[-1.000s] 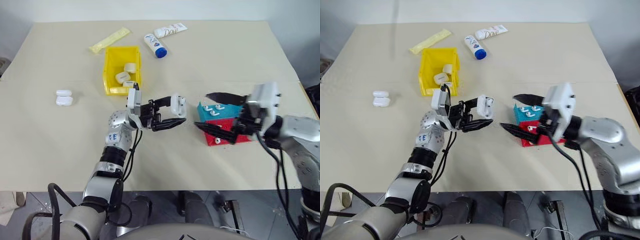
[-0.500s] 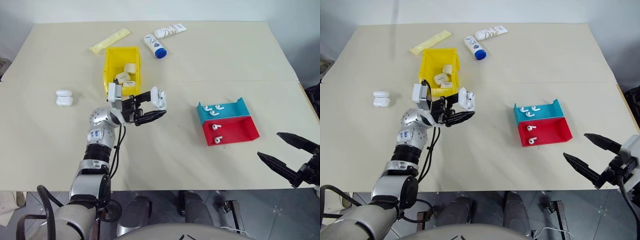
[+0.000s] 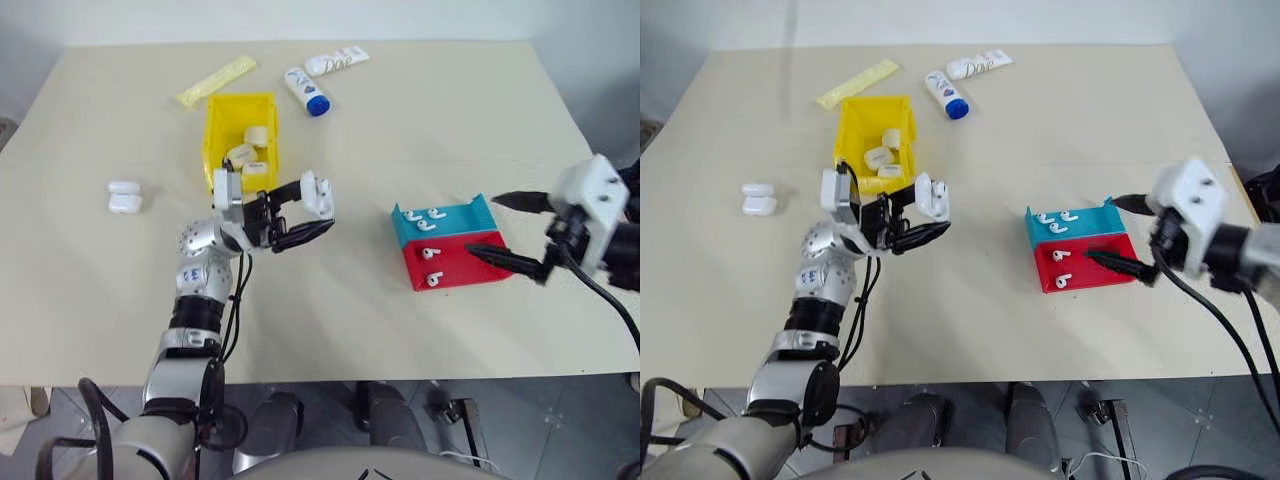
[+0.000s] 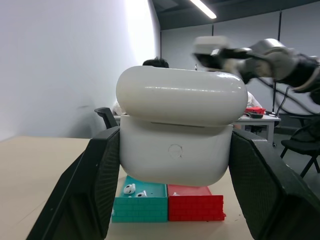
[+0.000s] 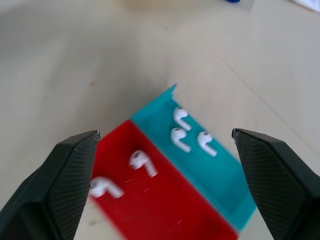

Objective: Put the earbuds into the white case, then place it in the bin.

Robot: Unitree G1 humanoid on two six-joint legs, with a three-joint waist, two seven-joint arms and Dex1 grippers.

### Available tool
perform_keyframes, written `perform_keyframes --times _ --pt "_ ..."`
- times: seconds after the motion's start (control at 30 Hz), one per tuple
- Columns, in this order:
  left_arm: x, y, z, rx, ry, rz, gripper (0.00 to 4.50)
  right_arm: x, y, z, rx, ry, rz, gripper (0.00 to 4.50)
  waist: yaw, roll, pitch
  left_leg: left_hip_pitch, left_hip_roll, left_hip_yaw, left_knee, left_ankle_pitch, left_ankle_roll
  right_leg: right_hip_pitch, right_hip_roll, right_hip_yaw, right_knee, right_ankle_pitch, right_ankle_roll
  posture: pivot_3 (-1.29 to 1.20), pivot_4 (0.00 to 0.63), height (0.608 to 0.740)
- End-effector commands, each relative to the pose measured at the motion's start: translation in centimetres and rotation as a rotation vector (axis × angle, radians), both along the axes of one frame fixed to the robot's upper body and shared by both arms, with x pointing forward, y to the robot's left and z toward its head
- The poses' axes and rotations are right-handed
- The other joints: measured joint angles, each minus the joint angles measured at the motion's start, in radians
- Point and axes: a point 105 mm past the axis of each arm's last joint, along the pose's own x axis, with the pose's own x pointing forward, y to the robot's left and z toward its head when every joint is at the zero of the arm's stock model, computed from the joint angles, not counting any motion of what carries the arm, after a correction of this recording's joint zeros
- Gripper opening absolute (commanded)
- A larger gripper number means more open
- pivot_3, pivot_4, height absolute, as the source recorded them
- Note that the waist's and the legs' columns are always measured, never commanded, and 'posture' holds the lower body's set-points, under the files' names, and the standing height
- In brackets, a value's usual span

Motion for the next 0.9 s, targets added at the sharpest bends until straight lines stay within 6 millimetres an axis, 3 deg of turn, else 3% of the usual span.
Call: perform_keyframes --times 0.03,0.1,0.2,0.27,0.37,0.43,0.6,0.9 --pt "-0.7 -0.2 0.8 -0.018 -0.053 -0.007 2.83 1.9 -0.5 -0.2 -0.098 0.012 0.004 4.43 0.004 0.0 0.0 0.0 0.0 -0.001 0.0 0.0 0.0 0.0 0.0 -0.001 0.0 0.0 0.0 0.0 0.15 0.74" --pt "-1.0 -0.3 0.7 -0.021 -0.055 -0.005 2.83 3.2 -0.9 -0.7 -0.137 0.056 -0.018 4.26 0.002 0.0 0.0 -0.001 0.0 -0.001 0.0 0.0 0.0 0.0 0.0 -0.001 0.001 0.0 0.0 0.0 0.15 0.74" --pt "-1.3 -0.2 0.5 -0.031 -0.056 0.01 2.83 5.4 -1.3 -1.2 -0.202 0.087 -0.055 3.55 -0.002 0.0 0.0 -0.001 0.0 0.0 0.0 0.0 0.0 0.0 0.0 0.0 0.001 0.0 0.0 0.0 0.15 0.74" --pt "-1.5 -0.2 0.4 -0.036 -0.054 0.019 2.83 6.2 -1.0 -1.2 -0.224 0.1 -0.05 3.55 -0.005 0.0 0.0 -0.001 0.0 0.0 0.0 0.0 0.0 -0.001 0.0 0.0 0.002 0.0 0.0 0.0 0.15 0.74" --pt "-1.8 -0.2 0.2 -0.045 -0.049 0.032 2.83 7.4 -0.4 -1.6 -0.238 0.145 -0.052 2.92 -0.009 0.0 0.0 -0.001 0.001 0.0 -0.001 0.0 -0.001 -0.002 0.001 0.0 0.003 0.0 0.0 0.0 0.15 0.74" --pt "-2.0 -0.2 0.1 -0.049 -0.048 0.037 2.83 8.1 -0.2 -1.8 -0.242 0.159 -0.056 2.27 -0.012 0.0 0.0 -0.002 0.0 0.0 -0.001 0.0 -0.001 -0.002 0.001 0.0 0.003 0.0 0.0 0.0 0.15 0.74" --pt "-2.4 -0.3 0.1 -0.054 -0.046 0.045 2.83 9.3 0.5 -2.3 -0.244 0.19 -0.064 2.27 -0.013 0.001 0.0 -0.002 0.0 -0.001 0.0 0.0 -0.001 -0.002 0.0 0.0 0.003 0.0 0.0 0.0 0.15 0.74" --pt "-3.1 -0.3 -0.1 -0.059 -0.042 0.046 2.83 9.7 1.3 -3.4 -0.265 0.246 -0.033 2.27 -0.025 0.001 0.0 -0.002 0.0 -0.001 0.0 0.0 -0.001 -0.002 0.0 0.0 0.003 0.001 0.0 0.0 0.15 0.74"
